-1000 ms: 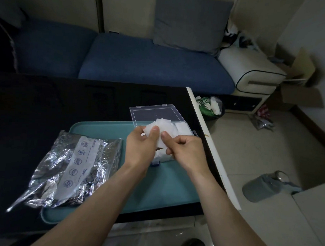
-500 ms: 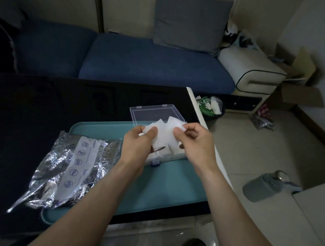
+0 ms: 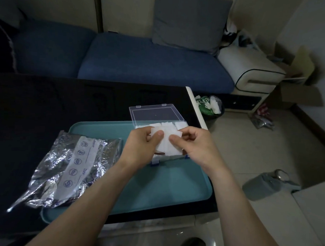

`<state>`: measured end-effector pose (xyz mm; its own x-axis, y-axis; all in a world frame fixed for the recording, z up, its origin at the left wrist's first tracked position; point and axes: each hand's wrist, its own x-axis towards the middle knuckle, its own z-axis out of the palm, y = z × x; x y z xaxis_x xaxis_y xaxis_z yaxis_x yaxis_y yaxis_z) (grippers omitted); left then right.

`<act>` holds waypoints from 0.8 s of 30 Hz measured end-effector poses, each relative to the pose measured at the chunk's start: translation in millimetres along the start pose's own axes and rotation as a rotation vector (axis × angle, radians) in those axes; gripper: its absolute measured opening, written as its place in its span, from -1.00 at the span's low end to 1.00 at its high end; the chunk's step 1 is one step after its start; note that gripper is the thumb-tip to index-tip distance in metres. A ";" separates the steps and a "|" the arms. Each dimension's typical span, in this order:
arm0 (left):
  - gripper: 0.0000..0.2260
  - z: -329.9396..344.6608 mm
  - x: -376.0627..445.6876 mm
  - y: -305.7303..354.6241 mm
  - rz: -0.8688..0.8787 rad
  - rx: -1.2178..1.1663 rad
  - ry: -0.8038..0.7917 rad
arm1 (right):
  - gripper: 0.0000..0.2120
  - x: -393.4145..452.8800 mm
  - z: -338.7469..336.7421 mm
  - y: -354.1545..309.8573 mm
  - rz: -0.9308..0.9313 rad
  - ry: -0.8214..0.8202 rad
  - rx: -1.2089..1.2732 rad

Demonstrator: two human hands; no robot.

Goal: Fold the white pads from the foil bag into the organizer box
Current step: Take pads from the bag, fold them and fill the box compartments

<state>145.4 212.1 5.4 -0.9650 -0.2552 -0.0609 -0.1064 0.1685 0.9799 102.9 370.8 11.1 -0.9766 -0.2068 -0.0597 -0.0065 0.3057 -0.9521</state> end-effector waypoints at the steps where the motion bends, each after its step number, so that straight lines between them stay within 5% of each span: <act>1: -0.84 0.2 1.1 -1.6 -0.025 -0.005 -0.004 | -0.88 1.3 -1.5 0.9 0.008 -0.002 -0.005; 6: -0.78 0.9 6.1 -11.9 -0.118 -0.107 0.138 | -0.84 0.5 -7.9 -1.7 0.182 -0.065 0.163; 10: -0.78 10.3 3.3 -8.1 -0.177 -0.250 0.076 | -0.81 -3.5 3.9 -3.1 0.206 -0.049 0.180; 16: -0.83 12.8 -1.2 -3.4 -0.171 -0.296 -0.067 | -0.82 -8.2 18.9 2.3 -0.037 0.046 0.049; 20: -0.83 8.2 1.3 -5.1 -0.189 -0.317 -0.024 | -0.90 -9.7 18.9 -1.8 -0.106 0.011 -0.054; 24: -0.86 1.7 3.8 -2.3 -0.280 -0.335 -0.073 | -0.11 -13.4 14.6 -1.5 -0.131 -0.234 -0.266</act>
<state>141.5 212.3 2.6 -0.9259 -0.1767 -0.3339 -0.2939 -0.2183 0.9306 119.2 359.5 9.0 -0.8884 -0.4574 -0.0388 -0.2138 0.4872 -0.8467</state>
